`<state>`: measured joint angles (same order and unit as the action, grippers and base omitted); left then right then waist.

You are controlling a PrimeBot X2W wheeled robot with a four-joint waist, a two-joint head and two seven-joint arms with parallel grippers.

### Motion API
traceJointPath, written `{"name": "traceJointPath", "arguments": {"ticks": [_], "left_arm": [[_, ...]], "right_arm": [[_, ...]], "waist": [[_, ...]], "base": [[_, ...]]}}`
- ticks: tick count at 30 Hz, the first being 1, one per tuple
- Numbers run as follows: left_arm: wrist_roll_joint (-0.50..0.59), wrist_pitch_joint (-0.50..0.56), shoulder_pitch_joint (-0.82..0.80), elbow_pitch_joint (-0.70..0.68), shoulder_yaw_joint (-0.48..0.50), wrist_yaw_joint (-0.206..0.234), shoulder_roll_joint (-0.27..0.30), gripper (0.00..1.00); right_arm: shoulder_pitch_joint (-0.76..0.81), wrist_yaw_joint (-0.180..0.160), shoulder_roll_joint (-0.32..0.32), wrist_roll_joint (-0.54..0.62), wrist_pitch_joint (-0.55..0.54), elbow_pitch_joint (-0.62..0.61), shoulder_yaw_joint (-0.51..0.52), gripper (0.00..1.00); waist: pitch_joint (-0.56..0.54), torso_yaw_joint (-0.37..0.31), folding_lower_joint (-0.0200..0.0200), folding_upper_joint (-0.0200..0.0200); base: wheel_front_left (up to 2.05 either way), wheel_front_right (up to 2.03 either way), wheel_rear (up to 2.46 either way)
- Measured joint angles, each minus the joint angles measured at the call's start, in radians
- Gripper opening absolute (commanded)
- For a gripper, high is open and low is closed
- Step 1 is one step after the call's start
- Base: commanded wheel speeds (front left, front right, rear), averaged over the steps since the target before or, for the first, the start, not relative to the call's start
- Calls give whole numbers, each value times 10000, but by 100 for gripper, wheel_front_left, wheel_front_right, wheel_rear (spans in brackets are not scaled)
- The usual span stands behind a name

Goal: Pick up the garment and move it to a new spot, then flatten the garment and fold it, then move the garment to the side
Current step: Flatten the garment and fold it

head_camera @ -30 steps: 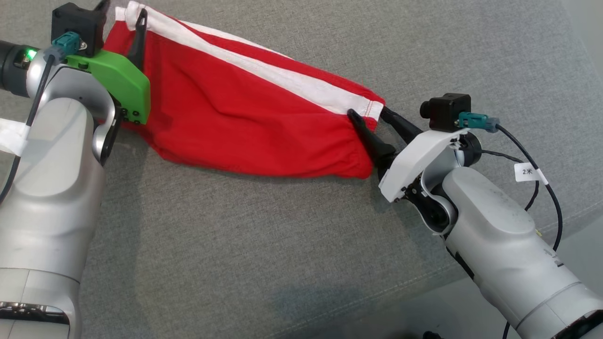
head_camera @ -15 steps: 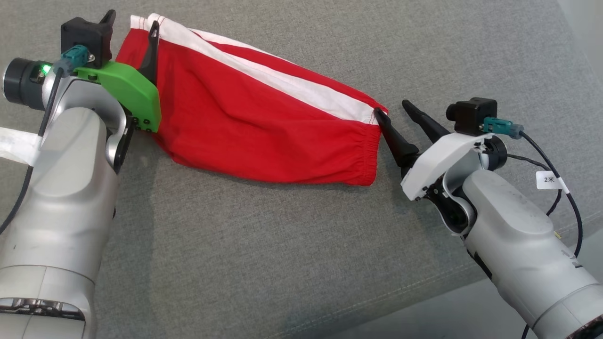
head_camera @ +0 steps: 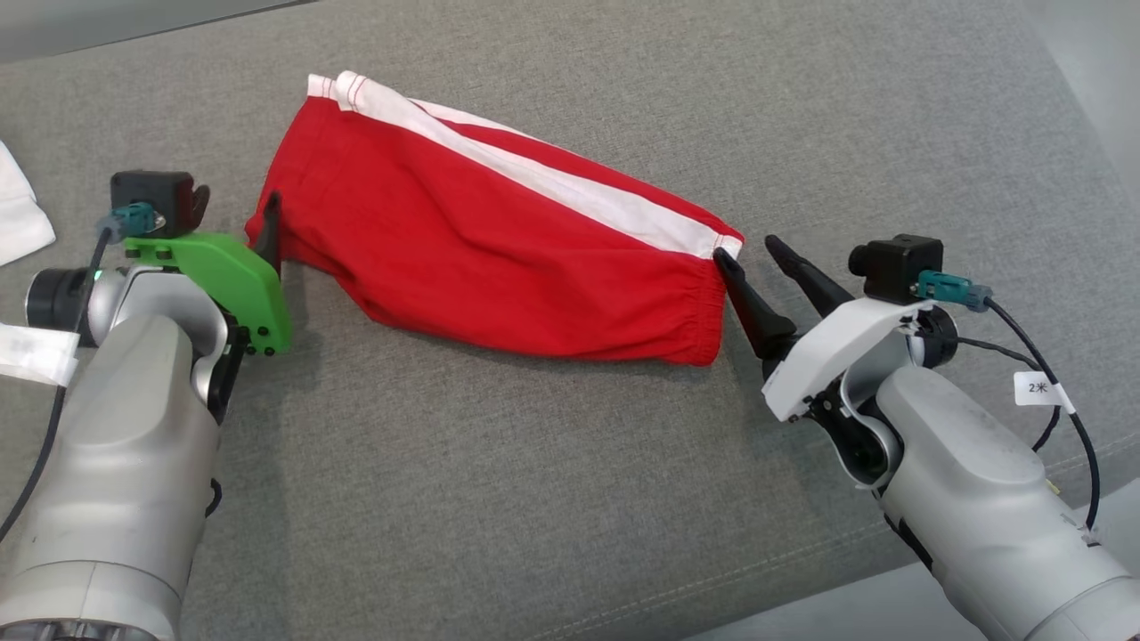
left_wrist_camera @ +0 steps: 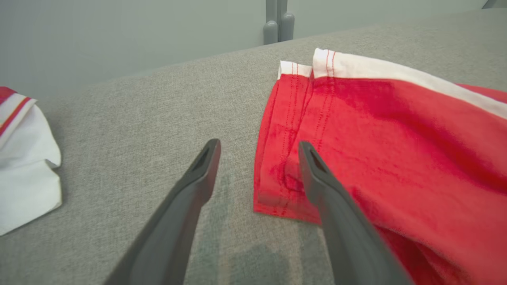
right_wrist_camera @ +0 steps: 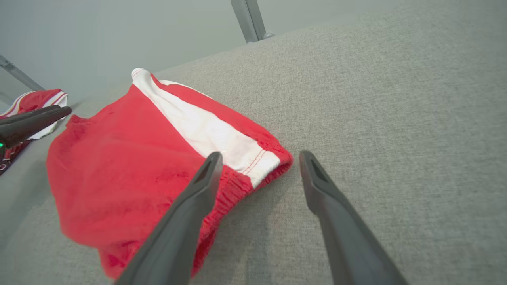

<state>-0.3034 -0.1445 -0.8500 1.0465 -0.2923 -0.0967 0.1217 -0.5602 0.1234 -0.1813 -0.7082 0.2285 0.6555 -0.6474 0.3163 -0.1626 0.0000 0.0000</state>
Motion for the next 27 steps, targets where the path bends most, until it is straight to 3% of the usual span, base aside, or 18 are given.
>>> {"name": "traceJointPath", "arguments": {"ticks": [21,22,26,27], "left_arm": [[-598,736,-22,997,403,10,-134,100],[-606,736,-22,1024,408,10,-144,85],[-639,734,-23,1106,426,4,-190,0],[-646,734,-23,1116,428,2,-205,0]], "right_arm": [[168,0,-196,0,98,-437,0,100],[168,0,-190,0,98,-464,-19,100],[170,0,-174,2,98,-508,-109,100],[170,0,-173,2,100,-531,-115,100]], "waist": [[96,-451,0,0],[87,-453,0,0],[22,-471,0,0],[6,-478,0,0]], "base": [[0,0,0],[0,0,0],[0,0,0],[0,0,0]]}}
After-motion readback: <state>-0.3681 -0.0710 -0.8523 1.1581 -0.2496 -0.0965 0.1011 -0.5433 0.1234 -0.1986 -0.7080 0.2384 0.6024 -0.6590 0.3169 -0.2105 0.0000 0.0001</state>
